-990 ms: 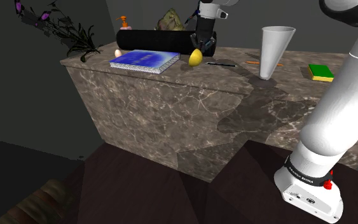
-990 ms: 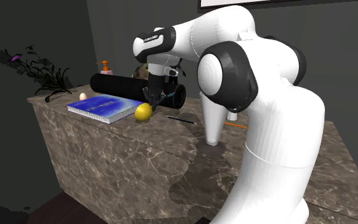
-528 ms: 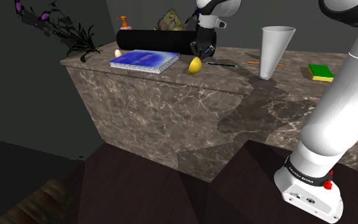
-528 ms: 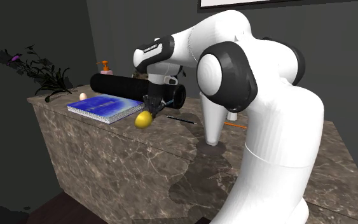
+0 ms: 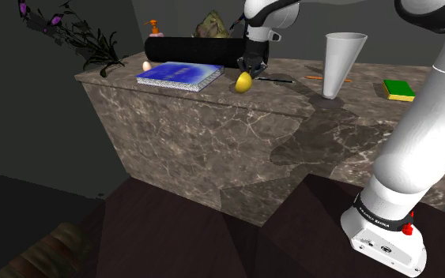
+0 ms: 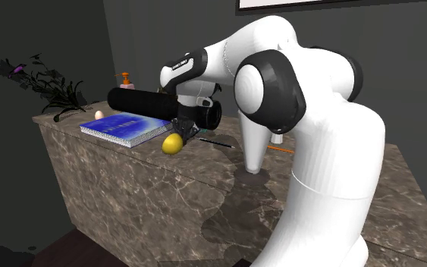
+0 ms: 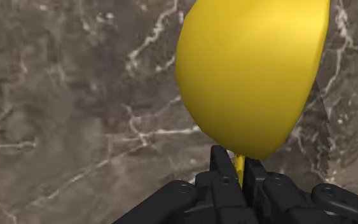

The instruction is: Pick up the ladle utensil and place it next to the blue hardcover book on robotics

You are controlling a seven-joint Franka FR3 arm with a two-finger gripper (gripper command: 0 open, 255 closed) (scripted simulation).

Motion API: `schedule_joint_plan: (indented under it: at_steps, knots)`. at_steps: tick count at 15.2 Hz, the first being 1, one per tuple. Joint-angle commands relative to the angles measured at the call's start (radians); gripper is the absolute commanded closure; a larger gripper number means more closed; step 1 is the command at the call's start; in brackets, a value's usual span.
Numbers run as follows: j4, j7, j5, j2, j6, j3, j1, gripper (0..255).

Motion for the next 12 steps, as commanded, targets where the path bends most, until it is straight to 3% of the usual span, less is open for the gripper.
schedule_joint_plan:
  at_steps: [1,4,5,10,12]
  knots:
    - [-0.004,0.000,0.001,0.001,0.000,0.001,0.001,255]
    - [-0.004,0.000,0.001,0.001,0.000,0.001,0.001,255]
    - [-0.003,0.000,0.000,0.000,-0.001,0.001,0.002,0]
    - [-0.004,0.000,0.001,0.001,0.000,0.001,0.001,0]
    - [0.044,0.003,-0.004,-0.015,-0.063,-0.003,-0.003,0]
